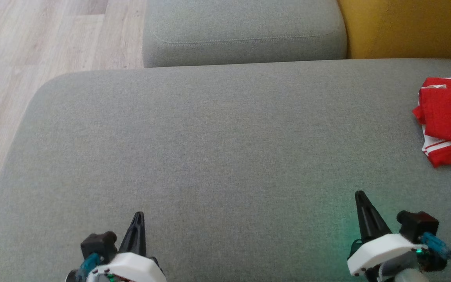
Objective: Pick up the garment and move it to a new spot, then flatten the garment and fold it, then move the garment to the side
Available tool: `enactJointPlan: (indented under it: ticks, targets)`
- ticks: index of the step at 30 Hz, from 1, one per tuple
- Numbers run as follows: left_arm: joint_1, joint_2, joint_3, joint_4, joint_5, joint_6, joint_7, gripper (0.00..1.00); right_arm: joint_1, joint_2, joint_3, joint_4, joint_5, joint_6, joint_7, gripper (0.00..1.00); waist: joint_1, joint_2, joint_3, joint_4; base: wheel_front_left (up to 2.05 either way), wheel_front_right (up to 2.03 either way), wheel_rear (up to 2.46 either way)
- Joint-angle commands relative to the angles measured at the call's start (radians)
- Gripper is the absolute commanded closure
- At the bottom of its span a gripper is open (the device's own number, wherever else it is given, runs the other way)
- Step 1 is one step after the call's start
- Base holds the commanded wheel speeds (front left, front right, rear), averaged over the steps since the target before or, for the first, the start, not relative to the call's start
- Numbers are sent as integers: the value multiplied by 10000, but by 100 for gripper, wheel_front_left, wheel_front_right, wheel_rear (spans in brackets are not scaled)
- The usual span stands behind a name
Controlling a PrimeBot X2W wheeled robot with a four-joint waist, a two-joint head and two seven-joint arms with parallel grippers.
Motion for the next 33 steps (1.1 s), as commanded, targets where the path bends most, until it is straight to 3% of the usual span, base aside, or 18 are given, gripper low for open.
enactJointPlan:
  ticks: [1, 33]
  targets:
    - [-486, 26, 125, -361, -238, -73, 57, 100, -462, -13, -75, -368, 276, 4, 34, 100, 0, 0, 4, -1, 0, 0, 0]
    - [-800, 138, 991, -530, -3770, -707, 864, 100, -670, -21, -518, -598, 3943, 21, 672, 100, 0, 0, 97, -25, 0, 0, 0]
